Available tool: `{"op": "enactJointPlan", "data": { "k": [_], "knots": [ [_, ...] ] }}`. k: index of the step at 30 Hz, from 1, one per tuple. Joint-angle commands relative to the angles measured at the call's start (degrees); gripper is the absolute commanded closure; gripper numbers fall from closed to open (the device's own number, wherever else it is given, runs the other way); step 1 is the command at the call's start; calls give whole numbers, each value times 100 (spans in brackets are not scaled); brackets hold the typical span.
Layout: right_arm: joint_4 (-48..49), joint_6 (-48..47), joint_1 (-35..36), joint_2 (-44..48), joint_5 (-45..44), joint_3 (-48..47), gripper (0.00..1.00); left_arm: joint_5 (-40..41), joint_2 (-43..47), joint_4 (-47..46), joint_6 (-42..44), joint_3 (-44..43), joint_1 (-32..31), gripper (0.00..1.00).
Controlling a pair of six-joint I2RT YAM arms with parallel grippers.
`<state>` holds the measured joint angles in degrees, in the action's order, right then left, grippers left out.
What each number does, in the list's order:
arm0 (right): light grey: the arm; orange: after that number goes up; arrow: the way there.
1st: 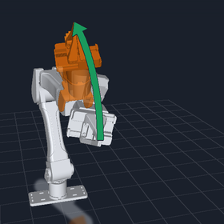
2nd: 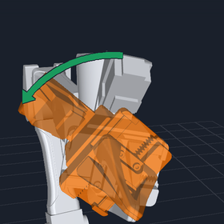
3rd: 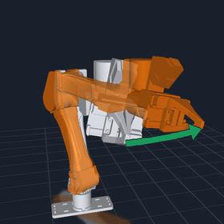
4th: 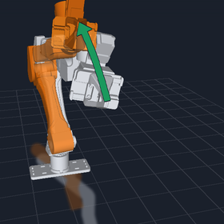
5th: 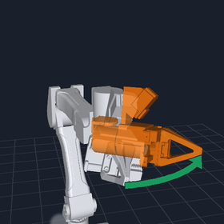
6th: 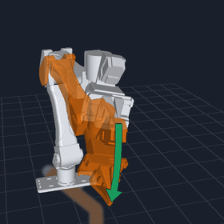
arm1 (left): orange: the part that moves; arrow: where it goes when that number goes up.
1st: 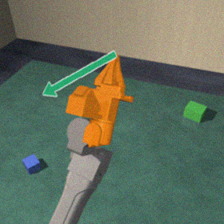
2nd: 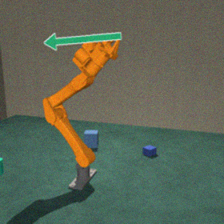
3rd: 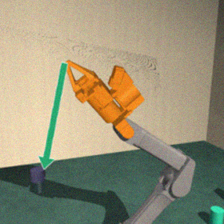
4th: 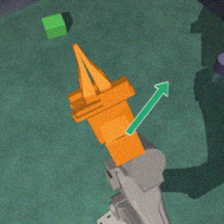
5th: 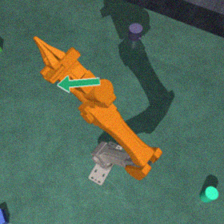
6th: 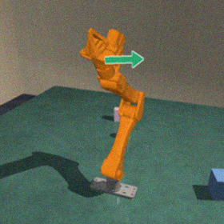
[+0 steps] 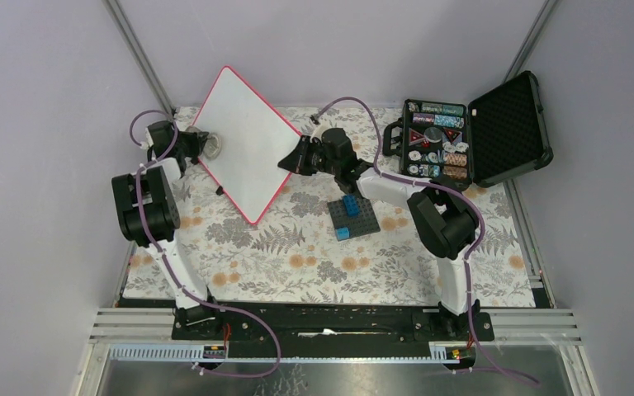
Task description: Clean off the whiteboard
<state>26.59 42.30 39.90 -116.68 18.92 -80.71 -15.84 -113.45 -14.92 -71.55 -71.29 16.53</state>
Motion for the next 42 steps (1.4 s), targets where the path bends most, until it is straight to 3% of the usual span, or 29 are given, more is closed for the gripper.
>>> {"op": "enactJointPlan", "data": {
  "k": [1, 12, 17, 23, 36, 42],
  "knots": [
    [129, -234, 101, 257, 671, -113, 100, 619, -412, -341, -461, -546, -27, 100],
    [299, -437, 44, -74, 1942, -472, 100, 255, -1871, -2239, -1671, -1491, -108, 100],
    [66, -506, 15, -271, 2118, -770, 100, 214, -1982, -2013, -1687, -2429, -381, 100],
    [-24, -461, -8, -307, 2145, -869, 100, 182, -2156, -1985, -1775, -2895, -574, 100],
    [-53, -317, -85, -221, 1931, -759, 100, 67, -1768, -2261, -1308, -741, 232, 100],
    [-42, -310, -82, -239, 1945, -775, 100, -306, -1705, -2059, -796, -803, -2, 100]
  ]
}}
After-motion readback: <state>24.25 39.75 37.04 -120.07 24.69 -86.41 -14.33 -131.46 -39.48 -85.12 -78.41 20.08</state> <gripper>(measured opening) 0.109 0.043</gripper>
